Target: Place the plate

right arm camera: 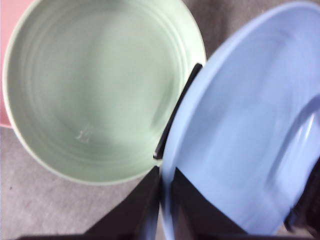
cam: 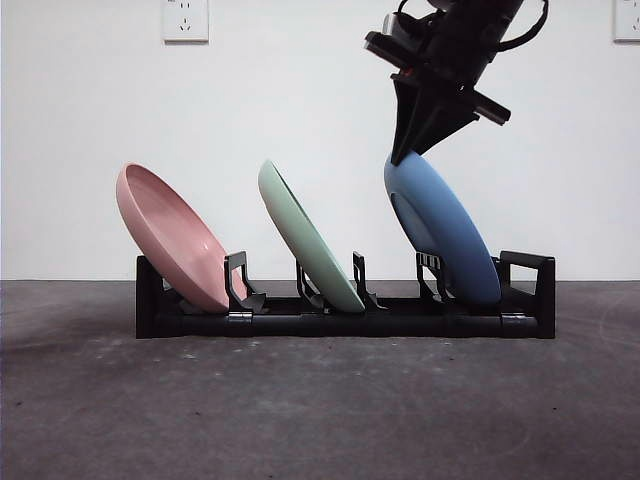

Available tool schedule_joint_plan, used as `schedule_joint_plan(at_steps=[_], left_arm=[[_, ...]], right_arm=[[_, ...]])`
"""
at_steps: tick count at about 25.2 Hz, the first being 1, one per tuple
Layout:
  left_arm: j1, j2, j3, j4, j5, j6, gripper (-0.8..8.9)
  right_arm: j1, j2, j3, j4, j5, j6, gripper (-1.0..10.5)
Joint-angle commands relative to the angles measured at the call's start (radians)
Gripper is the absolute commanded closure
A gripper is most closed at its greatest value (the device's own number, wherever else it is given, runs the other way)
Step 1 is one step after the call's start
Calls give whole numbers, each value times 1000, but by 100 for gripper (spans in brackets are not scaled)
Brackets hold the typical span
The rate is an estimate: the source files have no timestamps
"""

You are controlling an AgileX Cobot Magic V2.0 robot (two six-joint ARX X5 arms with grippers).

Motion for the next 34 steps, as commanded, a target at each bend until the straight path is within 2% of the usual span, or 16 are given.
schedule_joint_plan(at_steps=[1, 8, 15, 20, 24, 29, 34], left_arm=[[-3, 6, 22, 4, 2, 15, 438], [-3, 6, 22, 5, 2, 42, 438], [-3, 6, 22, 5, 2, 64, 438], [-3, 6, 22, 5, 2, 66, 438], [-3, 6, 22, 5, 2, 66, 438], [-3, 6, 22, 5, 2, 66, 438], [-3, 6, 22, 5, 2, 66, 438]], right_arm=[[7, -30, 50, -20, -11, -5, 930], [15, -185, 80, -40, -136, -16, 930], [106, -296, 80, -159, -105, -93, 930], [253, -352, 64, -199, 114, -104, 930], [364, -407, -10, -195, 251, -104, 930], [509, -507, -209, -137, 417, -102, 930], [675, -603, -442, -34, 571, -58, 930]])
